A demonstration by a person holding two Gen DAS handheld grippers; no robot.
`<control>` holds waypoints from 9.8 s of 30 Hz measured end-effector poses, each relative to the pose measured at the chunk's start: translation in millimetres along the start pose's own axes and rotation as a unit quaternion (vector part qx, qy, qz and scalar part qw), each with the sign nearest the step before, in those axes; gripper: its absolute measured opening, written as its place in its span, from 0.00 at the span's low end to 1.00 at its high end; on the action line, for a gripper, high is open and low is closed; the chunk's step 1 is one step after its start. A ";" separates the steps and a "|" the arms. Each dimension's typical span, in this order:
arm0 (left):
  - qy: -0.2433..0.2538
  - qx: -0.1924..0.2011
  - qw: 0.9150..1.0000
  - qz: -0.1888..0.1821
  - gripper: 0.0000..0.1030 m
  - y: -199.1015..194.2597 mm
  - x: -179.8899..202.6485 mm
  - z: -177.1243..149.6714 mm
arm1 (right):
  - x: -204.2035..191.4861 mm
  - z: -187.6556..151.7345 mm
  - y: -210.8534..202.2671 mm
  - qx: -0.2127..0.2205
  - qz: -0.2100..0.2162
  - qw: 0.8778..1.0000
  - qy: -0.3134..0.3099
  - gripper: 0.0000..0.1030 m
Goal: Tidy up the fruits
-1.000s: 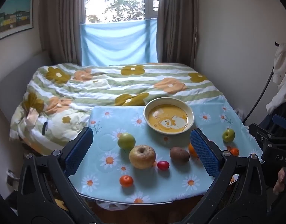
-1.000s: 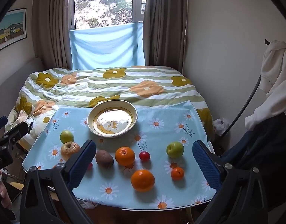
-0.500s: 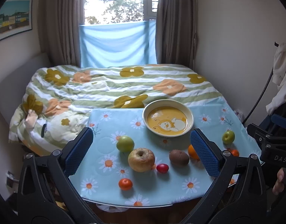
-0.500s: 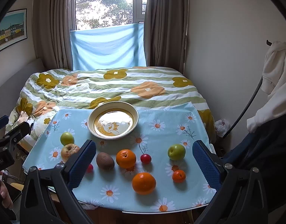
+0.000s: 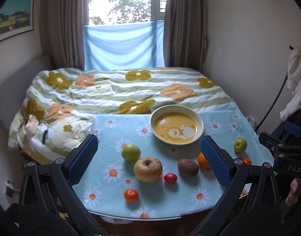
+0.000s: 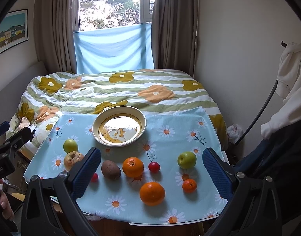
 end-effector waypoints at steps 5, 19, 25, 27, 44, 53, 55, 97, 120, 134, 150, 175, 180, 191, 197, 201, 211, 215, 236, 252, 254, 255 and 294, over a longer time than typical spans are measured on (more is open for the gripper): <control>0.000 0.001 1.000 0.000 1.00 0.2 -0.1 0.1 | -0.3 -0.5 0.4 0.000 0.000 1.000 0.000 1.00; -0.001 -0.002 1.000 0.001 1.00 0.4 -2.8 -0.7 | -1.7 -0.3 2.3 -0.003 0.001 1.000 0.001 1.00; 0.000 -0.002 1.000 0.000 1.00 0.5 -3.8 0.2 | -1.4 -0.2 2.8 -0.003 0.001 1.000 0.001 1.00; 0.000 -0.002 1.000 0.000 1.00 0.5 -3.9 0.3 | -3.3 -0.7 3.6 -0.003 0.002 1.000 0.001 1.00; -0.001 -0.003 1.000 -0.004 1.00 3.2 -5.0 -0.5 | -17.3 -6.6 6.5 -0.001 0.008 1.000 -0.002 1.00; -0.001 -0.003 1.000 -0.004 1.00 0.3 -5.1 -0.9 | -18.6 -7.1 3.4 -0.001 0.009 1.000 -0.001 1.00; -0.002 -0.002 1.000 -0.006 1.00 0.3 -4.1 -1.2 | -19.1 -7.2 3.2 -0.001 0.009 1.000 -0.001 1.00; -0.043 -0.129 0.987 0.083 1.00 129.8 7.7 -139.9 | 9.3 -148.4 96.7 -0.136 0.109 0.985 -0.009 0.91; -0.039 -0.180 0.979 0.090 0.78 155.4 1.3 -165.8 | 5.5 -165.0 104.9 -0.154 0.107 0.982 -0.020 0.60; -0.039 -0.165 0.982 0.087 0.78 137.5 1.7 -156.5 | 7.7 -155.2 104.6 -0.153 0.120 0.981 -0.019 0.55; -0.042 -0.105 0.991 0.072 0.78 103.4 20.9 -71.9 | 12.2 -77.5 101.5 -0.115 0.156 0.980 -0.046 0.55; 0.037 -0.114 0.990 -0.078 0.78 263.1 32.5 -19.7 | -7.2 21.9 207.4 -0.096 0.105 0.989 0.041 0.55; 0.060 -0.131 0.983 -0.114 0.78 298.1 50.9 -30.1 | 2.3 22.0 222.0 -0.101 0.073 0.990 0.060 0.55; 0.102 -0.168 0.970 -0.146 0.78 353.0 73.8 -57.2 | 25.9 7.2 236.7 -0.122 0.017 0.988 0.094 0.55; 0.120 -0.186 0.963 -0.151 0.78 367.2 77.2 -68.5 | 28.0 0.9 243.4 -0.130 0.007 0.986 0.105 0.55; 0.120 -0.199 0.960 -0.154 0.79 369.9 78.8 -73.6 | 26.2 1.7 245.0 -0.130 0.006 0.986 0.105 0.55; 0.111 -0.163 0.967 -0.160 1.00 349.1 60.7 -44.4 | 19.6 18.6 252.9 -0.119 0.021 0.988 0.098 0.55; 0.095 -0.169 0.971 -0.138 1.00 340.0 39.3 -41.3 | 12.0 20.5 258.9 -0.121 0.037 0.988 0.092 0.55; 0.026 -0.188 0.980 -0.054 1.00 294.2 -33.1 -54.4 | -52.6 -24.5 314.6 -0.175 0.155 0.972 -0.042 0.55; 0.020 -0.184 0.982 -0.032 1.00 278.7 -35.7 -51.1 | -57.6 -14.6 310.5 -0.143 0.167 0.975 -0.042 1.00; 0.018 -0.179 0.983 -0.030 1.00 274.4 -35.6 -47.5 | -55.7 -9.6 305.4 -0.137 0.168 0.975 -0.038 1.00; 0.017 -0.178 0.984 -0.029 1.00 271.9 -35.3 -45.8 | -54.9 -7.1 302.1 -0.134 0.168 0.976 -0.037 1.00; -0.053 -0.137 0.983 0.105 1.00 57.0 -28.9 -81.8 | -24.9 -28.6 104.0 -0.094 0.229 0.967 -0.063 1.00</control>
Point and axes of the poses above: each gripper's, at about its wrist camera, not at the fingertips, and y roughly the way its jaws point, x to its right, z to its top, the point moved 4 cm from there along y, roughly the way its jaws point, and after that the axes turned 14 degrees about x, right-handed, at the moved point
